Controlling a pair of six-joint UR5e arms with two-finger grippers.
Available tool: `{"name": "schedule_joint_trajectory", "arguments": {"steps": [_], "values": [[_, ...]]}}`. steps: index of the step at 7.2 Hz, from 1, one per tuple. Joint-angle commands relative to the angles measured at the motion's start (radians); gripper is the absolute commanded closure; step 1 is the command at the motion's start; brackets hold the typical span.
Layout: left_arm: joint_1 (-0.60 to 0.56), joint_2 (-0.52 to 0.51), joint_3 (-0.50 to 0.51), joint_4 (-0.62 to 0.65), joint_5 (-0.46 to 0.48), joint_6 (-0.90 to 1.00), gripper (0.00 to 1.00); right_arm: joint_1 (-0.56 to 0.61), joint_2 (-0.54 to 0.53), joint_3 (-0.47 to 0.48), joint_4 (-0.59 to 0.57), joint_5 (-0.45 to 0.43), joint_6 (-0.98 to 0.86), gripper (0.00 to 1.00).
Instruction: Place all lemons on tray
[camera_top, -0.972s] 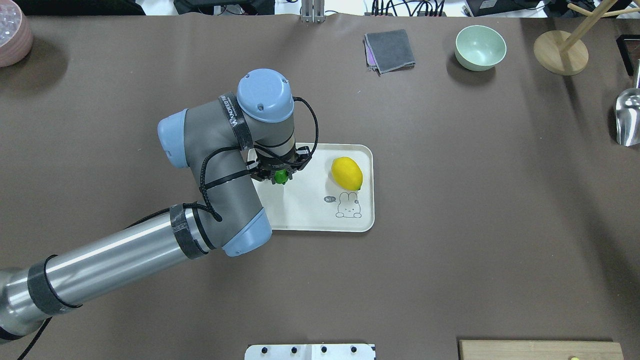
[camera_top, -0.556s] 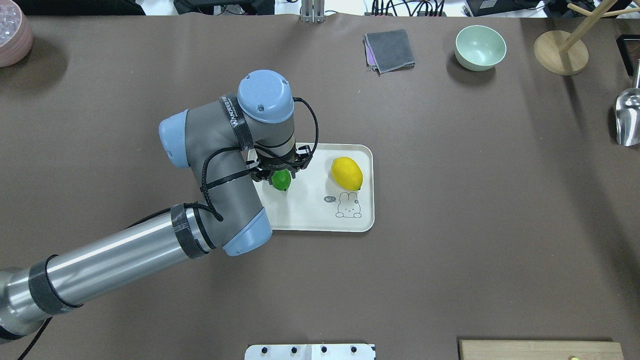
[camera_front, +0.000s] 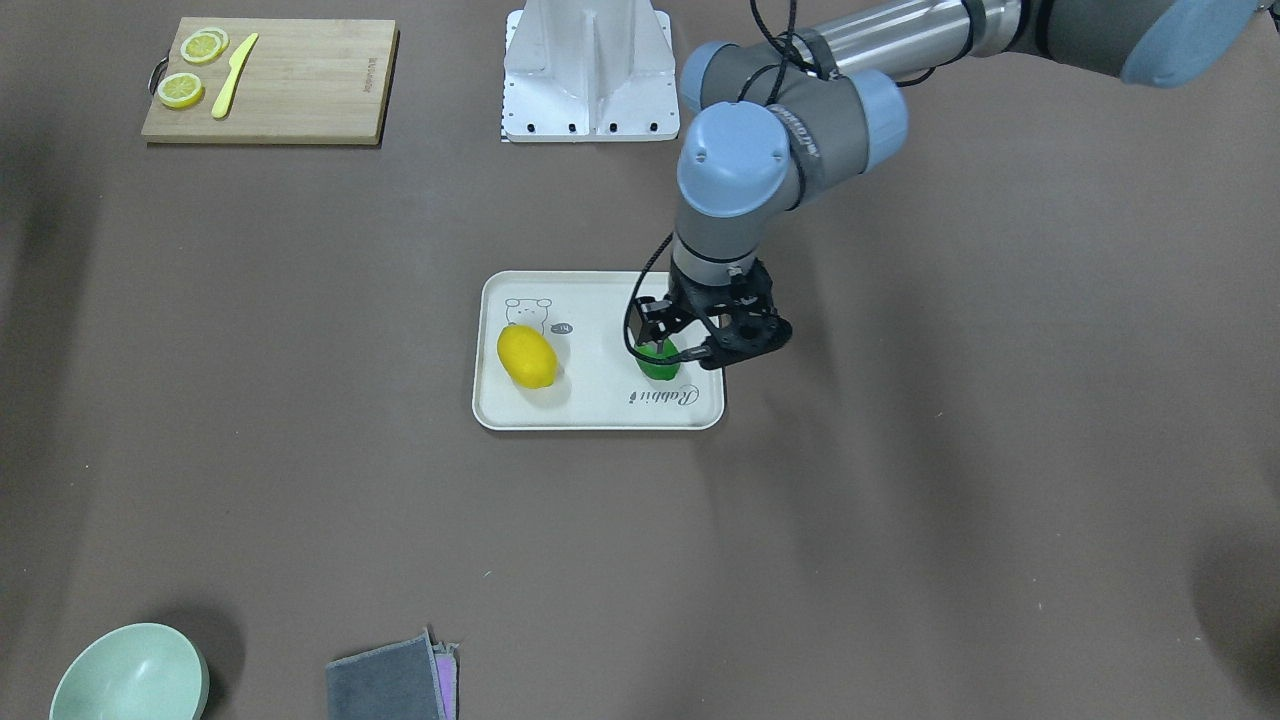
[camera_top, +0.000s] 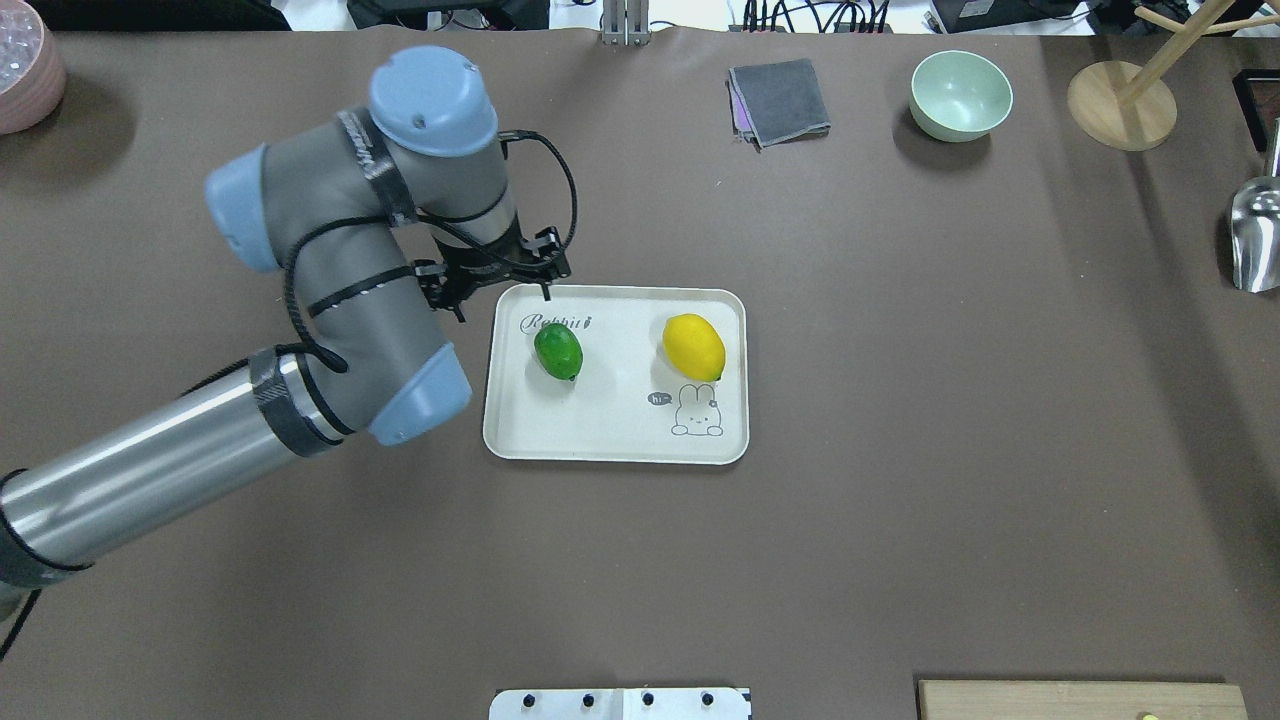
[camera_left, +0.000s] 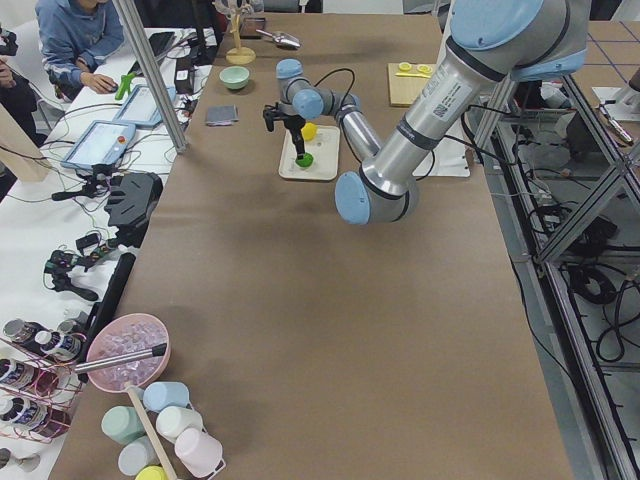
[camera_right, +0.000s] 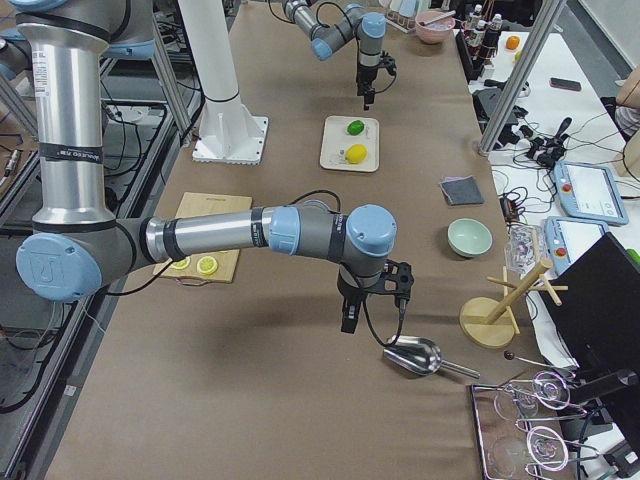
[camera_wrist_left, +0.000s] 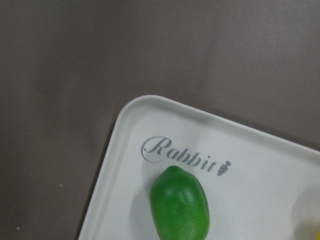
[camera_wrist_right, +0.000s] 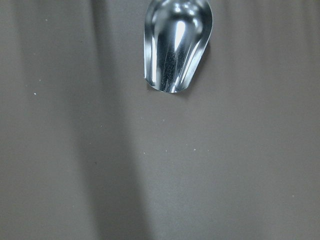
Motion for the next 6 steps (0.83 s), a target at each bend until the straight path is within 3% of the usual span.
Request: {"name": "schedule_joint_trajectory", "arguments": {"steps": [1,3,6], "values": [[-0.129,0.172,-0.116,0.006,-0.104,0.184,0.02,0.010,0.001,-0.007,0.000,-0.010,0.000,0.01],[-0.212,0.317,-0.194,0.008,-0.121,0.354,0.02,0.010,-0.006,-0.009,0.009,-0.013,0.000,0.00],[-0.329,0.486,-0.207,-0.008,-0.159,0.637,0.02,0.010,-0.006,-0.009,0.009,-0.019,0.000,0.00]]}}
